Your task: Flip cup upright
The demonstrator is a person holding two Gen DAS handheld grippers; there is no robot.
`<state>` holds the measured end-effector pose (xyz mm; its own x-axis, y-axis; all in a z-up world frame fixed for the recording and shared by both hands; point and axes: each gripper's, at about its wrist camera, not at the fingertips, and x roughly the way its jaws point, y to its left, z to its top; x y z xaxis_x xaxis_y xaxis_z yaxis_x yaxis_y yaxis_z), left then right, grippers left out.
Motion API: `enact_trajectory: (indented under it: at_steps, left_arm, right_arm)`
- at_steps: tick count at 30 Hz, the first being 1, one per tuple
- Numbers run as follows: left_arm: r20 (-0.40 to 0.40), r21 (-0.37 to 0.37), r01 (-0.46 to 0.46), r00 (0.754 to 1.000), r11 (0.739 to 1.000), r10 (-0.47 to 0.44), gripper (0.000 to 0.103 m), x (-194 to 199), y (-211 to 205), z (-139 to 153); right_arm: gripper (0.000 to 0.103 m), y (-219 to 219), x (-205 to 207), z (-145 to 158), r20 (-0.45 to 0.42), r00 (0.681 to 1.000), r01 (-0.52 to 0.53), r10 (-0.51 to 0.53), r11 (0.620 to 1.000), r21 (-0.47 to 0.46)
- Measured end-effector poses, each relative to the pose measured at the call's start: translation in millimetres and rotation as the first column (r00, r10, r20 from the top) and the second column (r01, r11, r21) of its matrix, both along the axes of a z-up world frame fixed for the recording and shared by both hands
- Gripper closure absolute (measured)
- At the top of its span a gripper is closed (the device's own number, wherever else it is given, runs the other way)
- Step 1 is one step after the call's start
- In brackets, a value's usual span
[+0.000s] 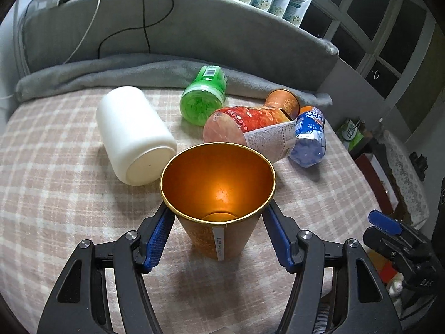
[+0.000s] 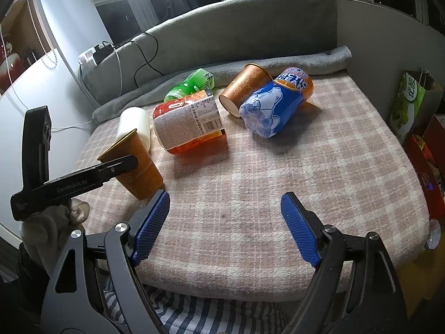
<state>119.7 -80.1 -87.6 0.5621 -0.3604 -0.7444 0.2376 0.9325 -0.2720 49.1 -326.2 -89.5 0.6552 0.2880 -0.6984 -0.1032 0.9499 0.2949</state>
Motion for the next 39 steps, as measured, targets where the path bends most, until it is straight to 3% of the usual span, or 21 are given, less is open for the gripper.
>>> enact_trajectory:
  at_steps: [16,39]
  left_arm:
    - [0.068,0.080,0.003,0.998,0.997,-0.008,0.039,-12,-12,-4]
    - [0.047,0.085,0.034,0.998,0.996,-0.038,0.038,-21,-14,-10]
  right_arm:
    - [0.018,3,-8,8,0.060,0.998,0.028,-0.024,0.997,-0.067]
    - [0.018,5,-13,9,0.068,0.997,0.023,-0.018,0.997,-0.074]
